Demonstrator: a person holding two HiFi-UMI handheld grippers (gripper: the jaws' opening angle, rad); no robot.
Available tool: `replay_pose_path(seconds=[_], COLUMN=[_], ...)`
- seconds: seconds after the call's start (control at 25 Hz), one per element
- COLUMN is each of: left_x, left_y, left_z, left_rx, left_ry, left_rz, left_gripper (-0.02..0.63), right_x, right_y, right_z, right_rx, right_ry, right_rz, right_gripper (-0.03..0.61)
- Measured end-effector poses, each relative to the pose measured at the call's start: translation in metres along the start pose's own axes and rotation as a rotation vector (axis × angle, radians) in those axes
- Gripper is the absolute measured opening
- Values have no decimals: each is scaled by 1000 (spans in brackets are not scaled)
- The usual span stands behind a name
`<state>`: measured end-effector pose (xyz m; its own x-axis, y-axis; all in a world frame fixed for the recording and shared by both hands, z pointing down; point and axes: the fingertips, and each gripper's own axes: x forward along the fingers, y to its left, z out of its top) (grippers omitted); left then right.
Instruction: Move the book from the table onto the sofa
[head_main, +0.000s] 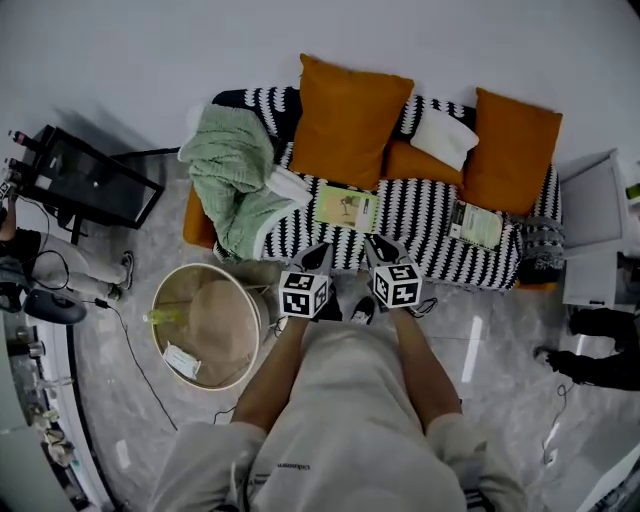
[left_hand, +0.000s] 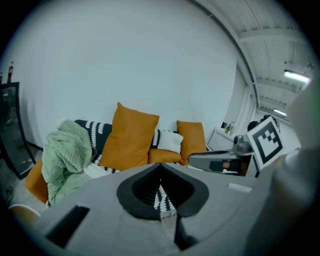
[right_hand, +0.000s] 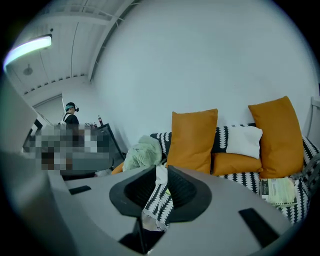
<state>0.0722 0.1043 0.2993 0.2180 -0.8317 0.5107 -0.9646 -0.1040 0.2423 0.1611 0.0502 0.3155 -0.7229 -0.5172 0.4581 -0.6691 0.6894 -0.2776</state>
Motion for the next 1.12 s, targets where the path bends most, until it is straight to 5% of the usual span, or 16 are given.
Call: replay_pose_path(seconds=[0.44,1.12], left_x=[-21,-27], left_y=[-6,18], left_z=[-11,-36], left_rx=[-17,-46], left_ry=[-85,-11], left_rz=[39,58], left_gripper=[11,11], right_x=[-22,-13], right_y=[8,11], right_z=[-36,-40], right_rx=[57,-26], right_ry=[65,95], right_rz=[46,-13], right_gripper=[6,6])
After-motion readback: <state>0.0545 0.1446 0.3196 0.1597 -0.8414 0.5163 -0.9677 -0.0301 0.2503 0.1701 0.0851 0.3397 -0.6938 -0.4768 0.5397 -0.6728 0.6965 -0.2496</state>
